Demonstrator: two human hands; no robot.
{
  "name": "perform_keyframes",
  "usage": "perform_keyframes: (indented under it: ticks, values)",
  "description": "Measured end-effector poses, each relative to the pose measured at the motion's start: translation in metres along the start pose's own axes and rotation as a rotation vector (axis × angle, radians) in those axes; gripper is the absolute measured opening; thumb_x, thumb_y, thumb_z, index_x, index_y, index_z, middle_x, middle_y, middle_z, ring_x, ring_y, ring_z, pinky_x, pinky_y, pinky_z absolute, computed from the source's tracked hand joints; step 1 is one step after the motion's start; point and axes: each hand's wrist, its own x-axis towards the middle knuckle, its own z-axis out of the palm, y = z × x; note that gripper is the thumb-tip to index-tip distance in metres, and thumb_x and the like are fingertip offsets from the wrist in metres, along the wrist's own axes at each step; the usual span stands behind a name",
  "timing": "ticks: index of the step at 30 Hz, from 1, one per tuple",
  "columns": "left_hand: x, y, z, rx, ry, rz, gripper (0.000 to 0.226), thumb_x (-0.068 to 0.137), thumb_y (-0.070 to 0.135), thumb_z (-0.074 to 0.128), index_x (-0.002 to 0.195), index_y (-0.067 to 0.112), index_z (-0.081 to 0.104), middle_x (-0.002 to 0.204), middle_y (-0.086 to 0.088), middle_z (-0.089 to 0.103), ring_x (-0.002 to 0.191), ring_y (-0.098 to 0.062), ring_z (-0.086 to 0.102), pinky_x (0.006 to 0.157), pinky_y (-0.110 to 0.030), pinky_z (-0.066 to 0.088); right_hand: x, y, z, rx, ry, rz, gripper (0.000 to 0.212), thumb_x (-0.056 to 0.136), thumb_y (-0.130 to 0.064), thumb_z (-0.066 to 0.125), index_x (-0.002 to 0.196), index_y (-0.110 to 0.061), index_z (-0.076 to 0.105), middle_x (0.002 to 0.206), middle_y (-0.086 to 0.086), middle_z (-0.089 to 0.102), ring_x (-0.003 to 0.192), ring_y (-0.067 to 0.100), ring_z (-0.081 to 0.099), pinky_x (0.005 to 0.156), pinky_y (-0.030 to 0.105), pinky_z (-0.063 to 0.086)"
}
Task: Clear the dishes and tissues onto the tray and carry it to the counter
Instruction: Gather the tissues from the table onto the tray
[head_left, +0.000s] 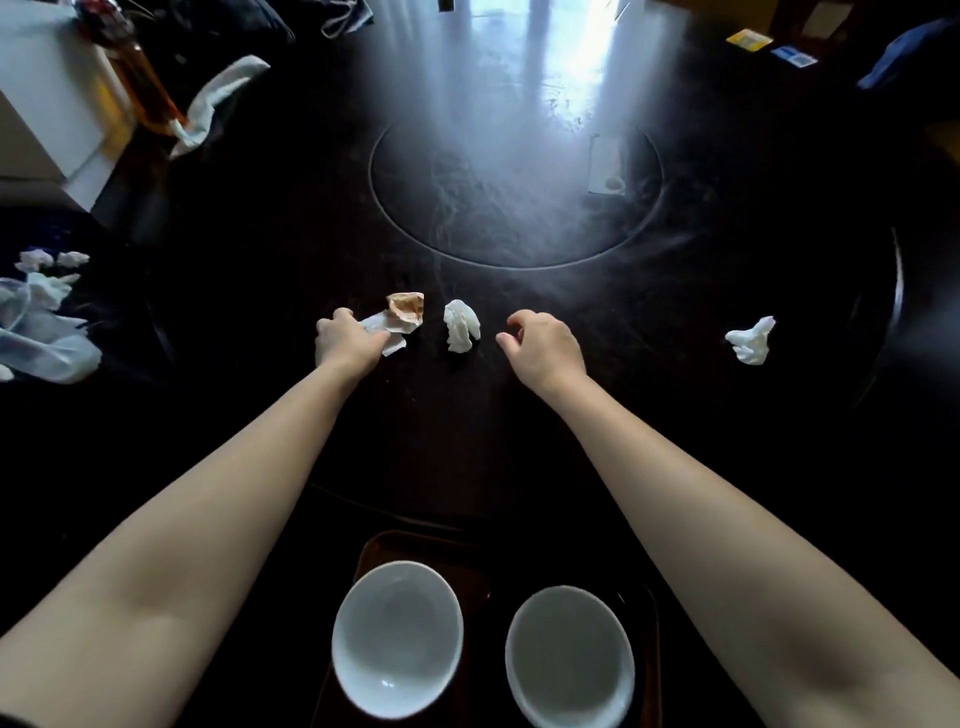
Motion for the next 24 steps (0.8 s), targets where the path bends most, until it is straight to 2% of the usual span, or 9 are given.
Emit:
perform_keyframes:
  ticks: [4,7,10,14,18,22,24]
  values:
    - [0.016,0.0,0.004,-0.002,0.021,-0.007,0.044,0.078,0.03,0.062,0.116,0.011,0.052,0.125,-0.014,0.05,0.106,-0.03,0.056,0.083,-0.038,0.049,0.027,-0.018,0.014,-0.087,-0.054,-0.037,0.05,0.091,-0.039,0.05,0.136,-0.018,0.04,0.136,0.013,0.045,0.124,0.032,0.04,0.1,0.045,0.037]
    - [0.022,-0.003,0.009,-0.005,0.031,-0.006,0.031,0.079,0.029,0.063,0.103,0.011,0.053,0.12,-0.013,0.049,0.102,-0.029,0.056,0.076,-0.036,0.047,0.039,-0.031,0.023,-0.075,-0.079,-0.059,0.048,0.092,-0.036,0.05,0.135,-0.019,0.04,0.135,0.011,0.044,0.124,0.031,0.039,0.1,0.044,0.036]
    - [0.024,-0.003,0.013,0.033,0.086,0.057,0.024,0.081,0.021,0.06,0.102,0.009,0.054,0.122,-0.015,0.046,0.105,-0.03,0.053,0.078,-0.036,0.047,0.042,-0.037,0.034,-0.122,-0.095,-0.116,0.034,0.09,-0.029,0.053,0.12,-0.012,0.053,0.124,0.01,0.049,0.116,0.03,0.042,0.094,0.042,0.039]
    - [0.033,-0.003,0.01,0.033,0.079,0.133,0.037,0.077,0.022,0.065,0.109,0.01,0.053,0.118,-0.014,0.053,0.105,-0.029,0.055,0.084,-0.038,0.047,0.037,-0.033,0.045,-0.107,-0.024,-0.216,0.017,0.086,-0.013,0.058,0.099,-0.002,0.057,0.109,0.013,0.053,0.1,0.03,0.05,0.083,0.04,0.045]
    - [0.037,-0.001,0.007,0.069,0.008,0.151,0.03,0.079,0.027,0.062,0.103,0.009,0.059,0.11,-0.011,0.062,0.099,-0.027,0.059,0.073,-0.033,0.043,0.029,-0.026,0.052,-0.056,0.014,-0.291,0.008,0.088,-0.008,0.054,0.089,0.0,0.055,0.096,0.015,0.054,0.087,0.029,0.054,0.071,0.04,0.05]
    - [0.031,0.001,0.009,0.125,0.065,0.153,0.021,0.085,0.018,0.051,0.101,0.007,0.059,0.119,-0.016,0.051,0.111,-0.032,0.048,0.079,-0.036,0.041,0.02,-0.017,0.054,-0.055,0.044,-0.333,0.005,0.085,-0.004,0.056,0.088,-0.001,0.057,0.092,0.014,0.055,0.084,0.029,0.054,0.068,0.038,0.049]
    - [0.03,0.0,0.008,0.162,0.062,0.167,0.019,0.087,0.013,0.047,0.103,0.008,0.057,0.117,-0.016,0.054,0.113,-0.031,0.047,0.078,-0.035,0.038,0.018,-0.012,0.052,-0.006,0.036,-0.322,0.003,0.083,-0.003,0.056,0.084,-0.001,0.059,0.091,0.012,0.057,0.084,0.027,0.055,0.069,0.039,0.051]
